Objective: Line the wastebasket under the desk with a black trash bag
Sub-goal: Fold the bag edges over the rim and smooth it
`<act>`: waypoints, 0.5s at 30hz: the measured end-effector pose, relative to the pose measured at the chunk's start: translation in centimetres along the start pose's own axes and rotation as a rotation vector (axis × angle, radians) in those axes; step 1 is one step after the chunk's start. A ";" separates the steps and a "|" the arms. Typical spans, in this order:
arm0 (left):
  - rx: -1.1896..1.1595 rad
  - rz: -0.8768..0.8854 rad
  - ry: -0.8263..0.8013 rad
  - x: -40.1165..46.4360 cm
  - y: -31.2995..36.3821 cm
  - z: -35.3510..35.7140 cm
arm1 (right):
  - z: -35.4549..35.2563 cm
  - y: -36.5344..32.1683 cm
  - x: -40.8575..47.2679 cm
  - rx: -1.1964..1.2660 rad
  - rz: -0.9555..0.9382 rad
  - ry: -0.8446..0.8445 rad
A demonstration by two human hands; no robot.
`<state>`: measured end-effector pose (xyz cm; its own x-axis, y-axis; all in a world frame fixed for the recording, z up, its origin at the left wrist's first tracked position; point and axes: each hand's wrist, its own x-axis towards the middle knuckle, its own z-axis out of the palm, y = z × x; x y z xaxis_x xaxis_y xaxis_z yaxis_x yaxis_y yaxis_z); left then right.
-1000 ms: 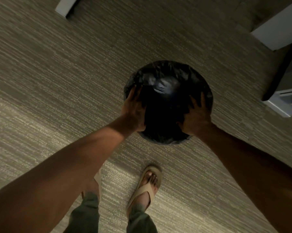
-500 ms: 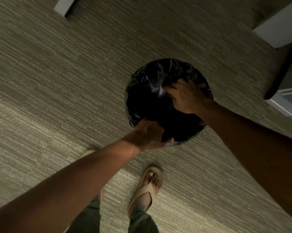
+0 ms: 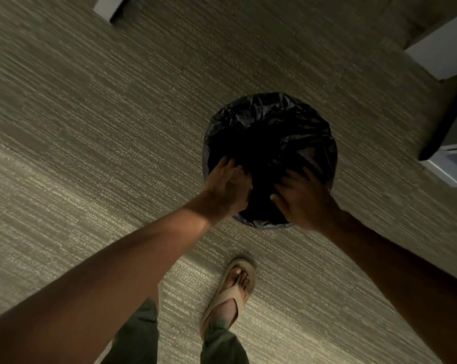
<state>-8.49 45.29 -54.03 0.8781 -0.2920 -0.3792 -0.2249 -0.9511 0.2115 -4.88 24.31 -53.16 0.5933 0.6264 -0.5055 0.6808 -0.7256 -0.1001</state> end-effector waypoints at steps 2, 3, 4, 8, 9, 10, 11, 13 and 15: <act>0.104 0.006 -0.093 0.4 -1.0 -0.1 | 1.8 0.4 -1.2 -0.081 0.049 -0.223; 0.127 0.002 -0.135 0.5 -1.4 -0.2 | 2.4 0.7 -1.5 -0.082 0.075 -0.282; 0.128 -0.008 -0.172 0.7 -1.7 -0.3 | 2.8 0.9 -1.6 -0.072 0.083 -0.298; 0.050 0.012 -0.144 1.1 -2.5 -0.9 | 1.9 0.9 -1.5 0.022 0.007 -0.134; 0.018 0.035 -0.088 1.0 -2.4 -1.0 | 1.4 0.7 -1.7 0.081 0.006 -0.012; -0.023 0.057 -0.024 0.8 -2.2 -1.2 | 0.9 0.6 -2.0 0.161 0.030 0.156; -0.085 0.063 0.048 0.3 -1.9 -1.3 | 0.5 0.4 -2.4 0.248 0.090 0.346; -0.303 -0.036 0.241 -1.3 -1.2 -1.3 | 0.2 0.0 -3.6 0.390 0.347 0.622; -0.571 -0.295 0.463 -3.5 -0.3 -1.1 | 0.6 -0.5 -4.7 0.603 0.755 0.705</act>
<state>-11.02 46.70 -51.81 0.9824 0.1546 -0.1047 0.1856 -0.7476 0.6377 -8.29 21.57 -51.23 0.9898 -0.1342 -0.0472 -0.1407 -0.8762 -0.4610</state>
